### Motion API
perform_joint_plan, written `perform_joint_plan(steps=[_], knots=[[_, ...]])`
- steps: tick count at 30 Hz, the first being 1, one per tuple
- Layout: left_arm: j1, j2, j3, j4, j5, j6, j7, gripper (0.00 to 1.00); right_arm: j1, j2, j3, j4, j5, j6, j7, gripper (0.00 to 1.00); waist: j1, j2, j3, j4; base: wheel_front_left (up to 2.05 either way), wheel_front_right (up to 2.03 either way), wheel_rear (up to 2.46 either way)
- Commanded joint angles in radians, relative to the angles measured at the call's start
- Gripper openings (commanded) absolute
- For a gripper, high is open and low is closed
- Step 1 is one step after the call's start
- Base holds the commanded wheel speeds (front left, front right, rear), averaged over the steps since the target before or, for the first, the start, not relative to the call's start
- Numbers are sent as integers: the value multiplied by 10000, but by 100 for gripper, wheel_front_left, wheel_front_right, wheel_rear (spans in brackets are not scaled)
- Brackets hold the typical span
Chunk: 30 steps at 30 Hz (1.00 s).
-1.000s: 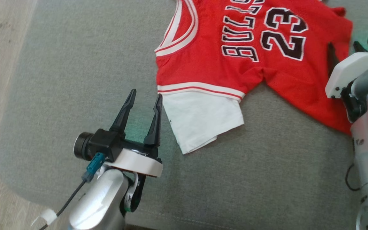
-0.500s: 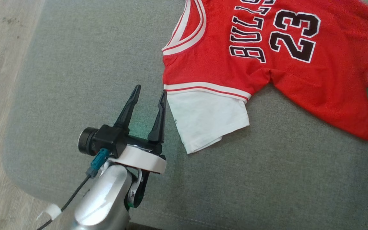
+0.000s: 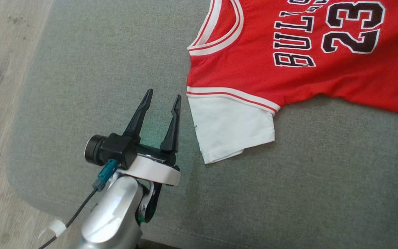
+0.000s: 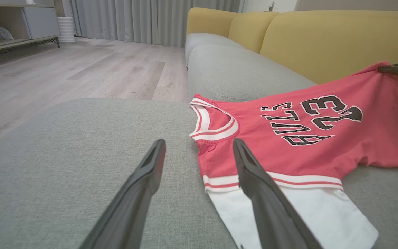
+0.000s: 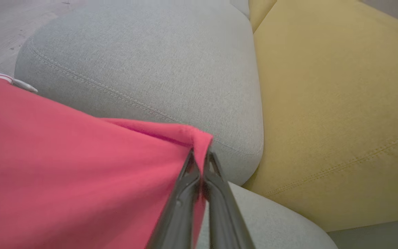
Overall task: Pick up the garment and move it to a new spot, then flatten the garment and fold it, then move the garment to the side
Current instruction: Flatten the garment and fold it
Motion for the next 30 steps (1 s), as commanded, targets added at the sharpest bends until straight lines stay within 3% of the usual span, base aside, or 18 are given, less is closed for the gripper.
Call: perform_joint_plan(steps=[1, 2, 3, 4, 9, 16, 20, 21, 26, 30], knots=[[-88, 47, 468, -244, 85, -52, -95, 100, -418, -116, -17, -306, -159, 65, -212, 0, -1, 0, 5, -7, 0, 0, 0], [-99, 26, 483, -233, 106, -72, -95, 100, -473, -125, -96, -343, -296, 65, -328, 0, -1, 0, 6, -12, 0, 0, 0], [-108, 7, 495, -218, 128, -90, -95, 100, -507, -112, -199, -384, -426, 65, -451, 65, -1, 0, 4, -17, 0, 0, 0], [-119, -13, 504, -199, 149, -110, -95, 100, -520, -63, -344, -413, -515, 65, -576, 100, -1, 0, -6, -18, 0, 0, 0], [-104, -70, 619, -99, 228, -170, -95, 100, -331, 365, -952, -400, -855, 65, -1152, 100, -1, 0, -187, -108, 0, 0, 0], [158, 42, 950, 4, 317, -167, -95, 100, 581, 1773, -1819, -362, -338, 65, -2747, 100, -1, 0, -896, -724, 0, 0, 0], [411, 123, 1145, 4, 324, -108, -95, 100, 1428, 2809, -1885, -733, 357, 65, -3386, 100, -1, 0, -1319, -1271, 0, 0, 0], [411, 123, 1145, 4, 324, -108, -95, 100, 1428, 2809, -1885, -733, 357, 65, -3386, 100, -1, 0, -1319, -1271, 0, 0, 0], [790, 284, 1420, -38, 299, -7, -95, 100, 3358, 4144, -1433, -2792, 1506, 65, -3510, 100, -1, 0, -1689, -2059, 0, 0, 0], [1047, 446, 1674, -53, 276, 46, -95, 100, 6175, 4374, -277, -5328, 3702, 65, -3515, 100, -1, 0, -1894, -2672, 0, 0, 0]])
